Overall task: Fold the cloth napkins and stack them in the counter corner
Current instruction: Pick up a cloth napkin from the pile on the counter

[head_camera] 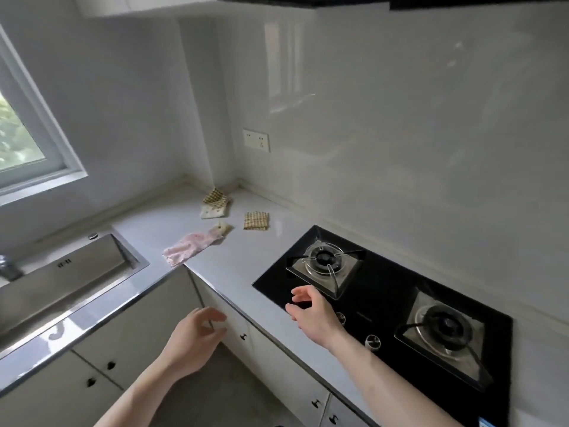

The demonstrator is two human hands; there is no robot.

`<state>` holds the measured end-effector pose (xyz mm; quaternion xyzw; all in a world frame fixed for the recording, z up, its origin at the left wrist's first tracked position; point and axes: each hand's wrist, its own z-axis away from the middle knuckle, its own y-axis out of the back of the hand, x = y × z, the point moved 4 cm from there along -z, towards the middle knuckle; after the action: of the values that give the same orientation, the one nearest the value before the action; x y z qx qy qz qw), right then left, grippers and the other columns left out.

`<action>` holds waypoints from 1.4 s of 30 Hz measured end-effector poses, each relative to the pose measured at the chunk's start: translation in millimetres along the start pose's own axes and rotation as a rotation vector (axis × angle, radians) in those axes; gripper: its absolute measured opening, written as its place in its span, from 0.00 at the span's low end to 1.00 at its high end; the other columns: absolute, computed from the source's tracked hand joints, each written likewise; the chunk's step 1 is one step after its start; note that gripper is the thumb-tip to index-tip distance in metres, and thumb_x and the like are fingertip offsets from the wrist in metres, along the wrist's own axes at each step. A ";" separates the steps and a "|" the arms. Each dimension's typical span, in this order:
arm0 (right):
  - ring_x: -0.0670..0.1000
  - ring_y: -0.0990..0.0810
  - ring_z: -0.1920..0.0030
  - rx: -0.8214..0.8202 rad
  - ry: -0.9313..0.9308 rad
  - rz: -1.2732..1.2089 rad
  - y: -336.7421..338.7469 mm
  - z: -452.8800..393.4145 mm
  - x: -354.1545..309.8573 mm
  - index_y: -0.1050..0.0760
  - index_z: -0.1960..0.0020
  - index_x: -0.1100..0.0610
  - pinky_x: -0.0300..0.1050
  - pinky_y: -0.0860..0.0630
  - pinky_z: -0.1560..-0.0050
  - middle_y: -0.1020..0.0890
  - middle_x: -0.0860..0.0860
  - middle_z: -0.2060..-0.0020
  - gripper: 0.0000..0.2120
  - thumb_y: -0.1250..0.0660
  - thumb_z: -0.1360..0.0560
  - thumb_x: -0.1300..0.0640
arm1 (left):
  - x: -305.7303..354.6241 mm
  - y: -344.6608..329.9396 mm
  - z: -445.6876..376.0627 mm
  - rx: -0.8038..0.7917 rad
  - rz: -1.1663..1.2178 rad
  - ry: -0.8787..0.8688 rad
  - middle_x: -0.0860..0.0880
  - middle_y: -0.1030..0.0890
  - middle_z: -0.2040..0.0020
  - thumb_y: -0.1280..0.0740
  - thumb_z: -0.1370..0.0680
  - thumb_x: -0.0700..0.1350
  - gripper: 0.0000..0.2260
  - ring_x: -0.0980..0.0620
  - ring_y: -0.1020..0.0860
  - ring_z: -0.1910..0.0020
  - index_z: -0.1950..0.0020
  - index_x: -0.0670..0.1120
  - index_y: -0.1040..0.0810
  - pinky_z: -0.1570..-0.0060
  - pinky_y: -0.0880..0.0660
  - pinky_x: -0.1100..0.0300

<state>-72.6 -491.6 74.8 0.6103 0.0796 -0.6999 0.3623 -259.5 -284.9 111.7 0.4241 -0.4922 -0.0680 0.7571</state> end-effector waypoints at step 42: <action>0.46 0.22 0.50 0.289 0.038 0.333 -269.1 -578.2 -101.9 0.24 0.42 0.48 0.43 0.27 0.49 0.21 0.44 0.45 0.13 0.28 0.25 0.55 | -237.0 102.5 -707.0 -0.142 -0.120 -0.032 0.46 0.25 0.34 0.32 0.22 0.51 0.23 0.46 0.24 0.35 0.28 0.47 0.28 0.35 0.28 0.56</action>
<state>224.8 65.3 -61.4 0.6739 -0.1167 -0.6228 0.3800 156.0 309.8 -88.8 0.3967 -0.4718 -0.1546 0.7721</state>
